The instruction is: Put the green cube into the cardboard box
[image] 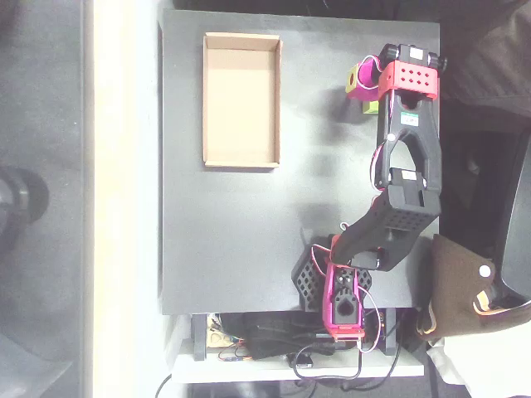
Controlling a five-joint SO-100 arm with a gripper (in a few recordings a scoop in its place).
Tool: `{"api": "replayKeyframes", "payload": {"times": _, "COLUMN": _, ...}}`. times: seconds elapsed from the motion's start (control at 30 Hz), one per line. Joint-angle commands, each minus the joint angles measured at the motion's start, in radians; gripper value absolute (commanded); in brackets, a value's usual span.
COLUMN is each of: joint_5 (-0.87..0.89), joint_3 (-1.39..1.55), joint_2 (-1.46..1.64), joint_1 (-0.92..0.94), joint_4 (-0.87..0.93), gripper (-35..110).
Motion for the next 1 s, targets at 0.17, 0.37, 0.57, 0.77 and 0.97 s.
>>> {"api": "replayKeyframes", "payload": {"times": 0.17, "joint_5": 0.011, "joint_3": 0.008, "joint_2": 0.018, "joint_1": 0.011, "joint_4": 0.017, "gripper": 7}}
{"api": "replayKeyframes", "payload": {"times": 0.37, "joint_5": 0.011, "joint_3": 0.008, "joint_2": 0.02, "joint_1": 0.025, "joint_4": 0.017, "gripper": 3}}
{"api": "replayKeyframes", "payload": {"times": 0.57, "joint_5": 0.011, "joint_3": -0.005, "joint_2": 0.051, "joint_1": 0.025, "joint_4": 0.017, "gripper": 3}}
{"api": "replayKeyframes", "payload": {"times": 0.77, "joint_5": 0.011, "joint_3": -0.005, "joint_2": 0.17, "joint_1": 0.028, "joint_4": 0.017, "gripper": 3}}
{"api": "replayKeyframes", "payload": {"times": 0.97, "joint_5": 0.011, "joint_3": -0.006, "joint_2": 0.336, "joint_1": 0.026, "joint_4": 0.015, "gripper": 3}}
